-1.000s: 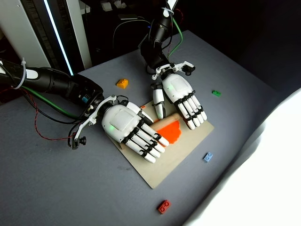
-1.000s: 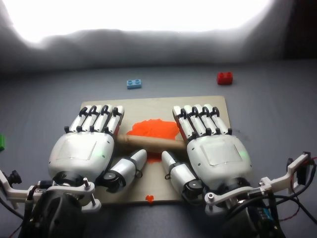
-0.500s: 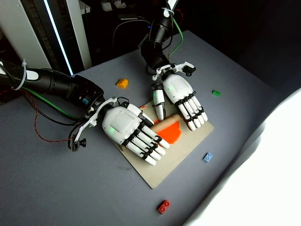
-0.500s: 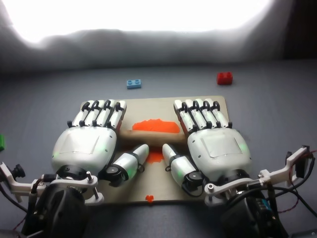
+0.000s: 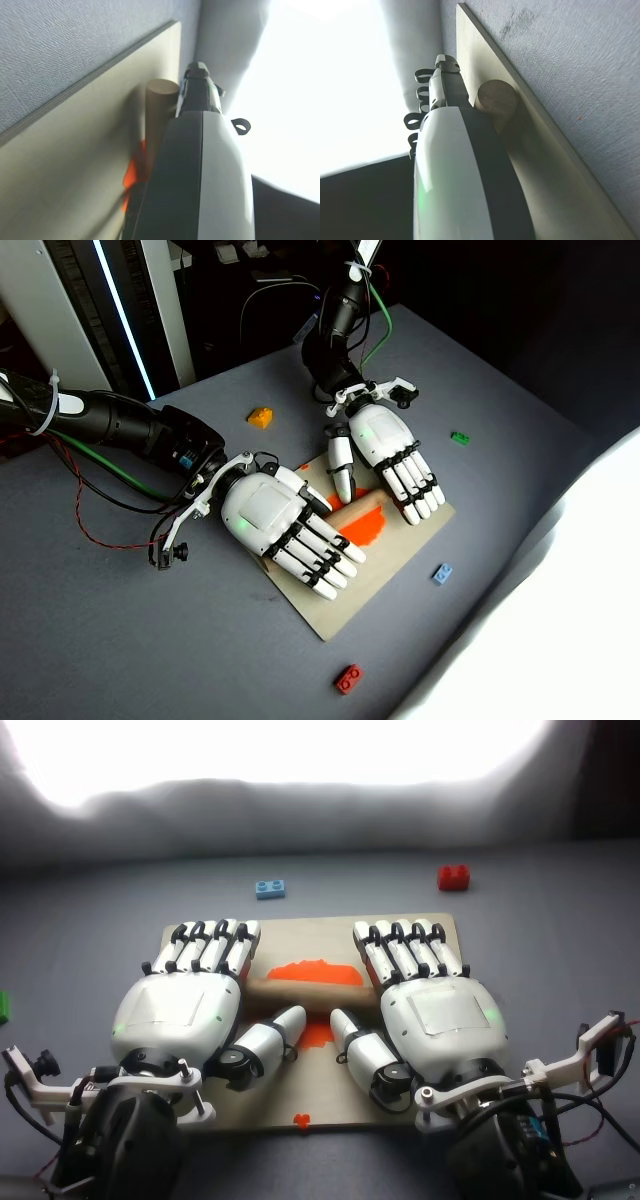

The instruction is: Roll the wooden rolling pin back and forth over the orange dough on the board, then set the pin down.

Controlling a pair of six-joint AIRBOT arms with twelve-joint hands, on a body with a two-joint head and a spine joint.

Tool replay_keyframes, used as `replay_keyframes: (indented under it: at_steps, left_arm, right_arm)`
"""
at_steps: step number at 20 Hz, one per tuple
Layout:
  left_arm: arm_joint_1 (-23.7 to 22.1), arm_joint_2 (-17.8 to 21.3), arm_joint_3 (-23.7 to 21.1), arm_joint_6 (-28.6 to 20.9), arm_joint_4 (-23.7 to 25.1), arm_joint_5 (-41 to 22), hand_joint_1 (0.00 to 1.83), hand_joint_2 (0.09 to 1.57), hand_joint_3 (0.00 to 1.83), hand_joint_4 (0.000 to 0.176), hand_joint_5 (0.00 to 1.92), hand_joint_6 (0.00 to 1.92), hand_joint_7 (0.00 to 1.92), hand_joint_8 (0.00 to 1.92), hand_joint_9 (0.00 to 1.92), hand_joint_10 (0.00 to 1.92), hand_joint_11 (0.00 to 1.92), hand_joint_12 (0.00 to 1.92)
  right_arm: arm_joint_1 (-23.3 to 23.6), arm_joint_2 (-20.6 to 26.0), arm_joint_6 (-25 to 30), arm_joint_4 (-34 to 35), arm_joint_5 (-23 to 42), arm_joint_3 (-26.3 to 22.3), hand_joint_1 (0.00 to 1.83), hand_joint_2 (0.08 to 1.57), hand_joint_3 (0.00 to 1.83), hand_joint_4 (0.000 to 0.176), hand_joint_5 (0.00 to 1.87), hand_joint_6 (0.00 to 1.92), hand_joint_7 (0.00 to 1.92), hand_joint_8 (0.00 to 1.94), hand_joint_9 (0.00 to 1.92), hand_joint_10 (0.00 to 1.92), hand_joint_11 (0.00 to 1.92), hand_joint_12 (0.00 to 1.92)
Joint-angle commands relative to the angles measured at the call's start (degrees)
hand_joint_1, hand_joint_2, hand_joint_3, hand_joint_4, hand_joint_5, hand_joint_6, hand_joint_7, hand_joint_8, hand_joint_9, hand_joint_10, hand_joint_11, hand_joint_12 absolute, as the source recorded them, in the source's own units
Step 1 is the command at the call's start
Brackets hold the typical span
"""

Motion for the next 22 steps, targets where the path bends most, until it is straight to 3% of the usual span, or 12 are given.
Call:
replay_keyframes:
  at_steps: [1, 22]
  left_arm:
    - [-0.3, -0.1, 0.5, -0.3, 3.2, -5.7, 0.00, 1.37, 0.00, 0.000, 0.00, 0.00, 0.00, 0.00, 0.00, 0.00, 0.00, 0.00]
    - [-0.4, -2.1, 4.0, -4.3, 6.7, -4.3, 0.00, 1.38, 0.00, 0.000, 0.00, 0.00, 0.00, 0.00, 0.00, 0.00, 0.00, 0.00]
  right_arm:
    - [1.0, 0.2, 0.2, -4.5, 4.9, 0.3, 0.00, 1.44, 0.00, 0.000, 0.00, 0.00, 0.00, 0.00, 0.00, 0.00, 0.00, 0.00]
    - [2.0, 0.1, 1.3, -3.9, 3.0, 2.9, 0.00, 1.45, 0.01, 0.000, 0.00, 0.00, 0.00, 0.00, 0.00, 0.00, 0.00, 0.00]
